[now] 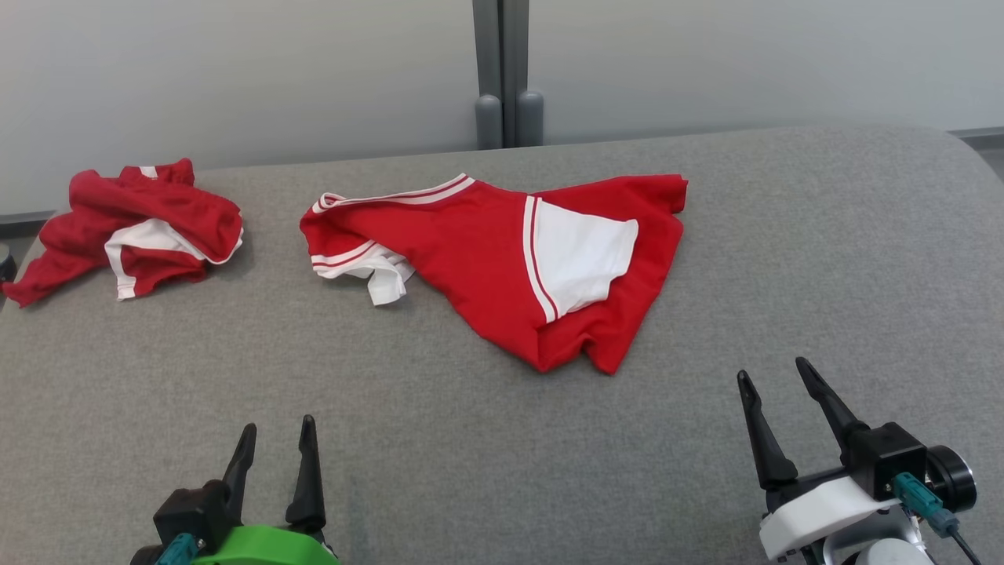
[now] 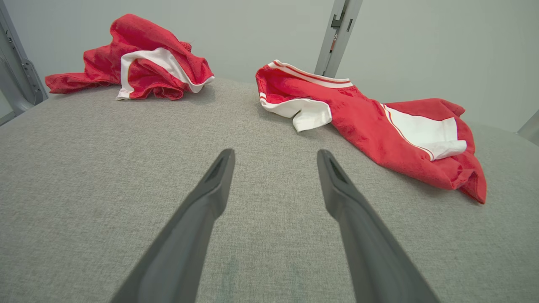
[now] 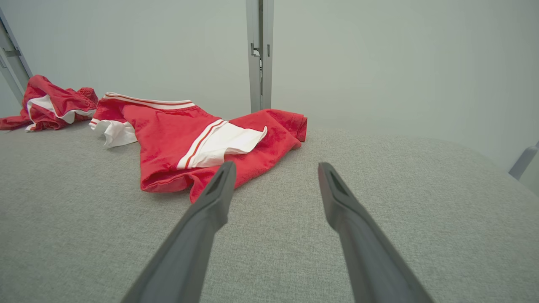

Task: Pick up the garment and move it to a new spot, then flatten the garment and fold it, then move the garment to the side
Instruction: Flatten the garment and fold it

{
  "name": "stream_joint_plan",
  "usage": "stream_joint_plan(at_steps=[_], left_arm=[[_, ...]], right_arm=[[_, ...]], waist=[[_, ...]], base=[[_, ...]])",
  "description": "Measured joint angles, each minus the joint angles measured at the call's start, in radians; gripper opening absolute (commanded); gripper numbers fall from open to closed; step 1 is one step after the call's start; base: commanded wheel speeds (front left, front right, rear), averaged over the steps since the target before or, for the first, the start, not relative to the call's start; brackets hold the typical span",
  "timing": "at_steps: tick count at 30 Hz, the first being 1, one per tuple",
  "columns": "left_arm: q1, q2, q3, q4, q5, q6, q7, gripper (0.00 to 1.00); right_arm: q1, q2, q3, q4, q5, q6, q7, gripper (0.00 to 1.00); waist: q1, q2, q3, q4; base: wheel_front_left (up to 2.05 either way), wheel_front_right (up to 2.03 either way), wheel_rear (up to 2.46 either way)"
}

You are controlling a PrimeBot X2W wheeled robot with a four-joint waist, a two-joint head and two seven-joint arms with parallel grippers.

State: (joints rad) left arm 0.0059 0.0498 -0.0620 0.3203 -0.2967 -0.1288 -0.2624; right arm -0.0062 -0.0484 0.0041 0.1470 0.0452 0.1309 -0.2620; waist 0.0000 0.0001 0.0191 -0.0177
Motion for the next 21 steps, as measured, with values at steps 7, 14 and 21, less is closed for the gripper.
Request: stream_joint_plan(at_steps=[7,14,21], left_arm=[[-0.001,0.0,-0.002,0.005,0.0,0.0,0.0,1.0],[-0.022,0.0,-0.012,0.001,0.002,0.0,0.0,1.0],[-0.079,-0.001,-0.043,-0.028,-0.006,0.0,0.0,1.0]], right_arm=[[-0.005,0.0,0.002,0.0,0.001,0.0,0.0,1.0],[-0.037,0.0,0.005,0.014,-0.004,0.0,0.0,1.0],[-0.209,0.0,-0.019,0.092,-0.067,0.0,0.0,1.0]], waist=[[0.0,0.0,0.007,0.002],[0.0,0.0,0.032,0.012],[0.0,0.0,0.092,0.039]], base=[[0.0,0.0,0.0],[0.0,0.0,0.0],[0.0,0.0,0.0]])
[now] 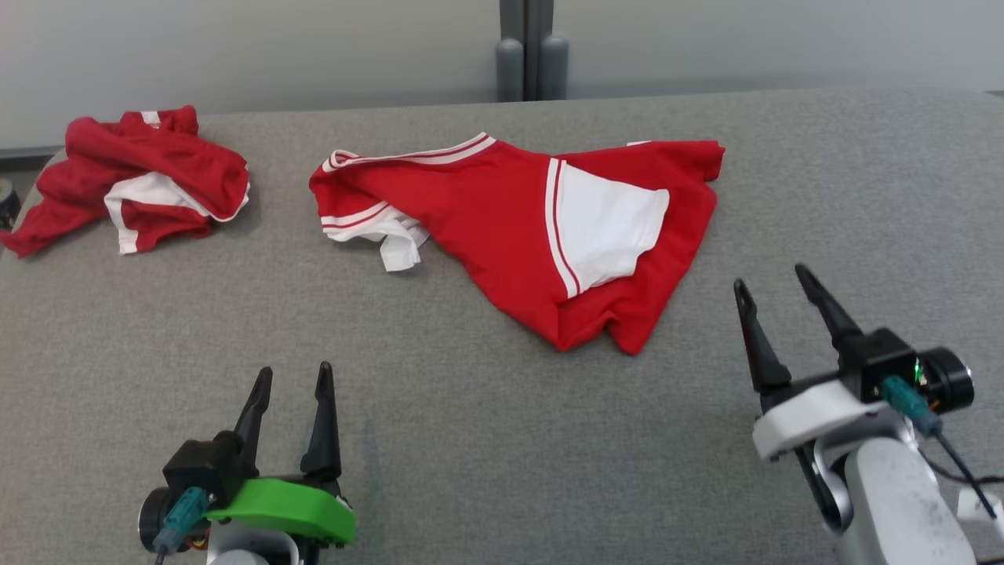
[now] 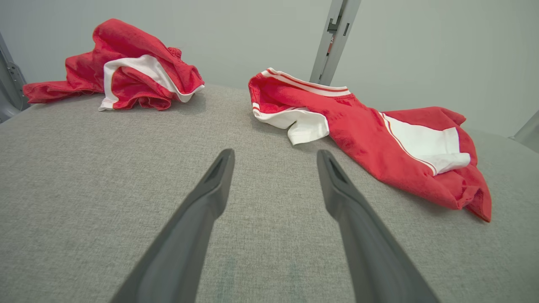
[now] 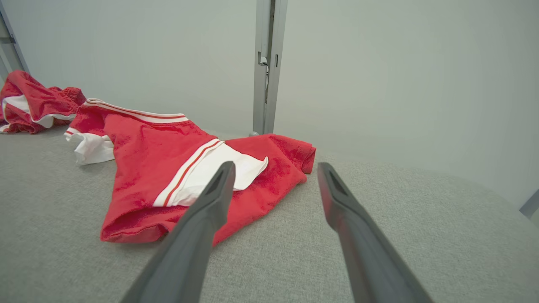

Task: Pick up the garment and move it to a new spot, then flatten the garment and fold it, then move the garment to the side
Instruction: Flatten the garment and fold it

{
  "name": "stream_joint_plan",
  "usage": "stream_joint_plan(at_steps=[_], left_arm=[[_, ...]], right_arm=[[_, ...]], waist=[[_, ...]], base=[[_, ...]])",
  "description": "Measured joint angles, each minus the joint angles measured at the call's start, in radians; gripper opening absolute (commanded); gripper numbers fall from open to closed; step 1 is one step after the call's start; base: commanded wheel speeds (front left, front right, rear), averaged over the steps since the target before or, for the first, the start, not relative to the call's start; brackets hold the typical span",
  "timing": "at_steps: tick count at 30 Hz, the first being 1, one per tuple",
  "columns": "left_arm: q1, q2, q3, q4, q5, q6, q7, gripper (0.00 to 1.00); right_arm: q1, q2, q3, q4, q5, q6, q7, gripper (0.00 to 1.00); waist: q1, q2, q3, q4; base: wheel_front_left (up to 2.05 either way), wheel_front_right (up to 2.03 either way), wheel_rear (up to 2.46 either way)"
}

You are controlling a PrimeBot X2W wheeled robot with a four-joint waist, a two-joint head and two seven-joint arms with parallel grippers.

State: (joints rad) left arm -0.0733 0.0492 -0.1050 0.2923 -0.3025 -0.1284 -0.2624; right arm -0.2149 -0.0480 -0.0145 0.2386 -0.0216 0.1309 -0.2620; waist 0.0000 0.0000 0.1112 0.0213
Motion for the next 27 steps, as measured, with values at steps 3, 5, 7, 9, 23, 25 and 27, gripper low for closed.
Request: stream_joint_plan(at_steps=[3,5,7,9,23,25,27], left_arm=[[-0.02,0.0,-0.015,-0.013,-0.007,0.003,0.0,1.0],[-0.035,0.0,-0.026,-0.019,-0.014,0.006,0.0,1.0],[-0.049,0.0,-0.035,-0.029,-0.015,0.01,0.0,1.0],[-0.066,0.0,-0.041,-0.042,-0.022,0.015,0.0,1.0],[-0.092,0.0,-0.058,-0.08,-0.041,0.032,0.0,1.0],[-0.092,0.0,-0.06,-0.08,-0.044,0.032,0.0,1.0],[-0.092,0.0,-0.064,-0.08,-0.046,0.033,0.0,1.0]], right_arm=[[-0.11,-0.001,-0.017,0.074,-0.036,0.0,-0.001,1.0],[-0.178,0.0,-0.024,0.131,-0.063,0.0,-0.001,1.0],[-0.244,0.0,-0.029,0.199,-0.09,0.0,-0.002,1.0],[-0.31,0.0,-0.037,0.275,-0.113,0.0,-0.002,1.0],[-0.517,-0.024,-0.114,0.635,-0.133,0.0,-0.002,1.0],[-0.534,-0.023,-0.122,0.654,-0.124,0.0,-0.002,1.0],[-0.55,-0.022,-0.125,0.663,-0.124,0.0,-0.002,1.0]], waist=[[0.0,0.0,0.033,0.018],[0.0,0.0,0.054,0.032],[0.0,0.0,0.078,0.048],[0.0,0.0,0.106,0.067],[0.0,0.0,0.241,0.197],[0.0,0.0,0.253,0.207],[0.0,0.0,0.259,0.213]], base=[[0.0,0.0,0.0],[0.0,0.0,0.0],[0.0,0.0,0.0],[0.0,0.0,0.0],[0.0,0.0,0.0],[0.0,0.0,0.0],[0.0,0.0,0.0]])
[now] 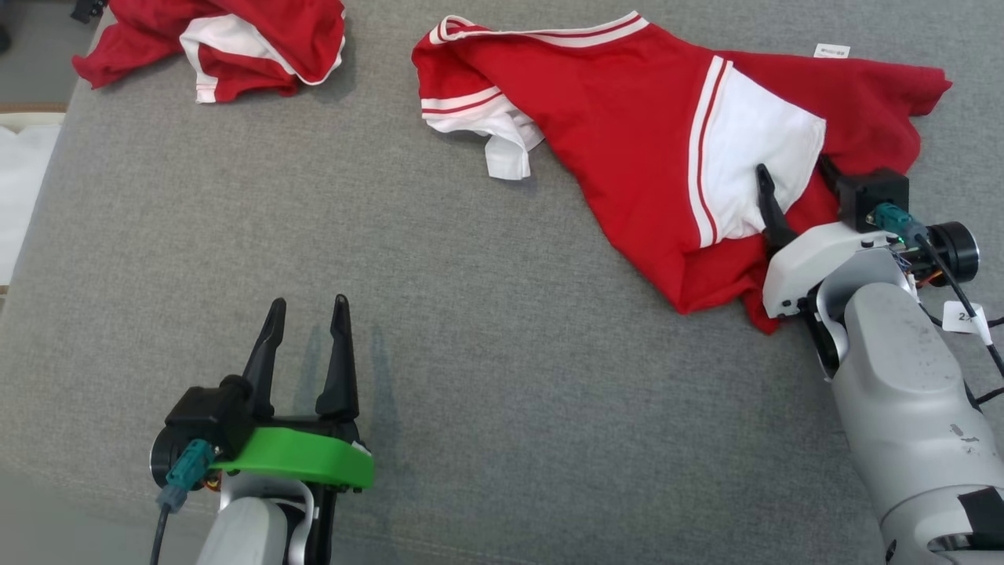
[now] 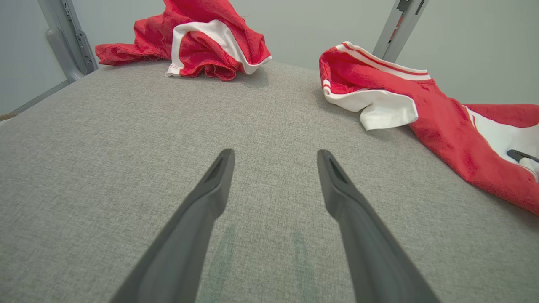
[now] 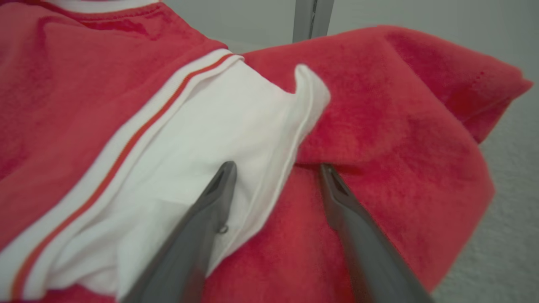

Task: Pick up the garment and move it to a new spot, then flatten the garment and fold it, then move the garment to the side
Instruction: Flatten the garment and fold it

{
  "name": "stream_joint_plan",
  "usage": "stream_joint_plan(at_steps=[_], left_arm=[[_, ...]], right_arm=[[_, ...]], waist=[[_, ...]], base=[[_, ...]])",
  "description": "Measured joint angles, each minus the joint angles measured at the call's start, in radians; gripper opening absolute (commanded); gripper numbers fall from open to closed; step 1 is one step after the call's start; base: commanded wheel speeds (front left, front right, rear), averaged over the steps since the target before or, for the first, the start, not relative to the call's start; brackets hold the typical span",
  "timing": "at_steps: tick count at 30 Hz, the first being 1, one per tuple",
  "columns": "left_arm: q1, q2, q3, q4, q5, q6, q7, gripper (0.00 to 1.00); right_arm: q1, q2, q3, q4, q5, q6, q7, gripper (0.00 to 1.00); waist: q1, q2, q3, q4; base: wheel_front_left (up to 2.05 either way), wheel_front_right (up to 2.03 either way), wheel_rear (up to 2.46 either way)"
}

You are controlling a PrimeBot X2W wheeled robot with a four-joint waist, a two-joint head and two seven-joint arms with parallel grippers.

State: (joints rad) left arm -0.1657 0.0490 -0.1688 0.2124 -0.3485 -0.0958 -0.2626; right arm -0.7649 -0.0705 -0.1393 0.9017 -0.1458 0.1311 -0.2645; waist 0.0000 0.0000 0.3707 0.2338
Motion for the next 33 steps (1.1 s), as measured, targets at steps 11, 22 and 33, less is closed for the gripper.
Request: stream_joint_plan(at_steps=[11,22,33], left_arm=[[-0.002,0.0,-0.023,0.01,0.0,0.0,0.0,1.0],[0.002,0.0,-0.009,0.012,0.009,-0.001,0.0,1.0],[0.026,0.0,0.055,-0.009,0.025,-0.001,0.0,1.0]], right_arm=[[-0.024,0.013,0.014,-0.049,-0.016,0.0,0.0,0.0],[0.038,0.021,0.316,-0.249,0.186,0.0,0.0,0.0],[0.097,0.022,0.807,-0.361,0.388,0.0,0.0,0.0]], waist=[[0.0,0.0,-0.01,-0.004],[0.0,0.0,-0.068,-0.015],[0.0,0.0,-0.145,0.004]], base=[[0.0,0.0,0.0],[0.0,0.0,0.0],[0.0,0.0,0.0]])
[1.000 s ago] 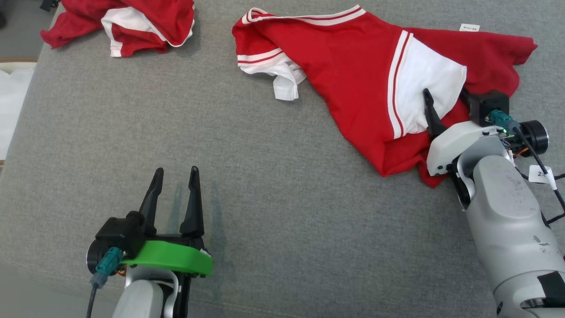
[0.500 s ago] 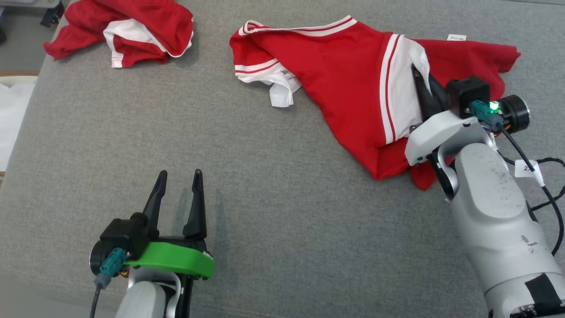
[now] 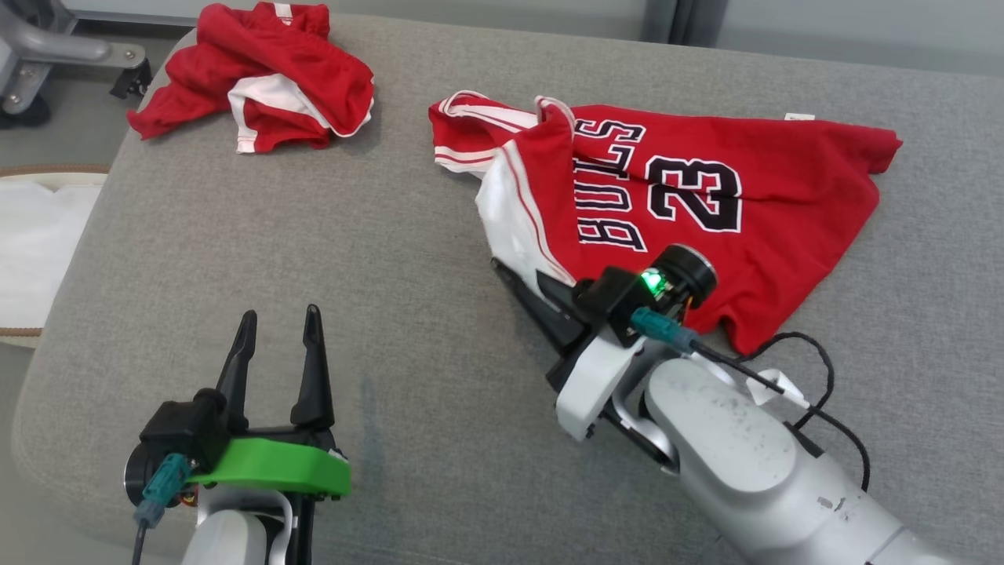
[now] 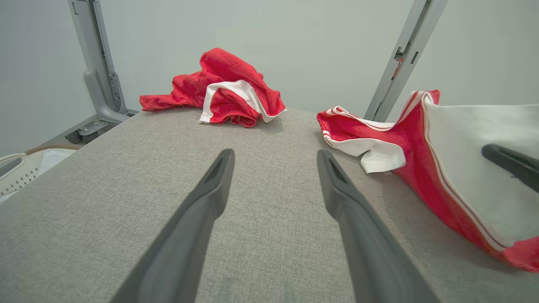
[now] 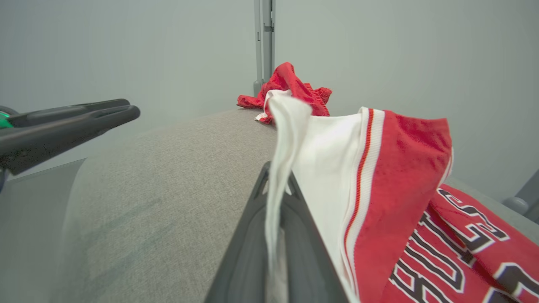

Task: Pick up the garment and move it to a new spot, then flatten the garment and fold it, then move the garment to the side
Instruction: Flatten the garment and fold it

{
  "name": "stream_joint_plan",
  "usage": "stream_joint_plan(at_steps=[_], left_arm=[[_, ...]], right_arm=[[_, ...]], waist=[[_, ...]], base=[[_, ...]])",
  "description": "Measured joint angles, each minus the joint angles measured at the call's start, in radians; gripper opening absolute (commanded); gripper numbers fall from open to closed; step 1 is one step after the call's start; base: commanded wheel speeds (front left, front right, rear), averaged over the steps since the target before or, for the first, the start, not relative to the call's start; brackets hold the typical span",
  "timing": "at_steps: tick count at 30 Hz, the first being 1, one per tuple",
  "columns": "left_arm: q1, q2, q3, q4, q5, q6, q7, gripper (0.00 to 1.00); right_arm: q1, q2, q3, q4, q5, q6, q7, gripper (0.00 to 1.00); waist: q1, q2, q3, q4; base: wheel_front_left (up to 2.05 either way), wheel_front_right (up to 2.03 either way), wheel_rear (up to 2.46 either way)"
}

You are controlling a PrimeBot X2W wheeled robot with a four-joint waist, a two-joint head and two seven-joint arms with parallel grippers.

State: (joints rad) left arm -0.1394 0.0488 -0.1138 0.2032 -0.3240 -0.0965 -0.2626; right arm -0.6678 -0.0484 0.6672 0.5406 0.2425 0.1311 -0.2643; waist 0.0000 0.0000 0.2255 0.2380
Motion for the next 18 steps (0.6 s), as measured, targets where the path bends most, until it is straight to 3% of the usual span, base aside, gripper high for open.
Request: stream_joint_plan(at_steps=[10,11,12,13,14,18], left_arm=[[0.003,0.0,0.014,-0.017,-0.022,0.01,0.0,1.0],[0.003,0.0,0.014,-0.017,-0.026,0.01,0.0,1.0],[0.002,0.0,0.015,-0.016,-0.026,0.012,0.0,1.0],[0.001,0.0,0.015,-0.016,-0.027,0.013,0.0,1.0],[0.001,0.0,0.016,-0.015,-0.028,0.014,0.0,1.0],[0.001,0.0,0.014,-0.015,-0.033,0.017,0.0,1.0]], right_arm=[[-0.024,0.0,0.258,0.04,0.06,0.0,0.011,0.0],[-0.024,-0.001,0.284,0.049,0.056,0.0,0.017,0.08],[-0.024,-0.001,0.305,0.056,0.05,0.0,0.019,0.38],[-0.024,0.0,0.315,0.059,0.047,0.0,0.018,0.85],[-0.024,0.0,0.32,0.06,0.047,0.0,0.017,1.0],[-0.008,0.001,0.342,0.056,0.063,0.0,0.012,1.0]], waist=[[0.0,0.0,0.016,0.047],[0.0,0.0,0.019,0.05],[0.0,0.0,0.02,0.053],[0.0,0.0,0.02,0.054],[0.0,0.0,0.019,0.055],[0.0,0.0,0.006,0.046]], base=[[0.0,0.0,0.0],[0.0,0.0,0.0],[0.0,0.0,0.0],[0.0,0.0,0.0],[0.0,0.0,0.0],[0.0,0.0,0.0]])
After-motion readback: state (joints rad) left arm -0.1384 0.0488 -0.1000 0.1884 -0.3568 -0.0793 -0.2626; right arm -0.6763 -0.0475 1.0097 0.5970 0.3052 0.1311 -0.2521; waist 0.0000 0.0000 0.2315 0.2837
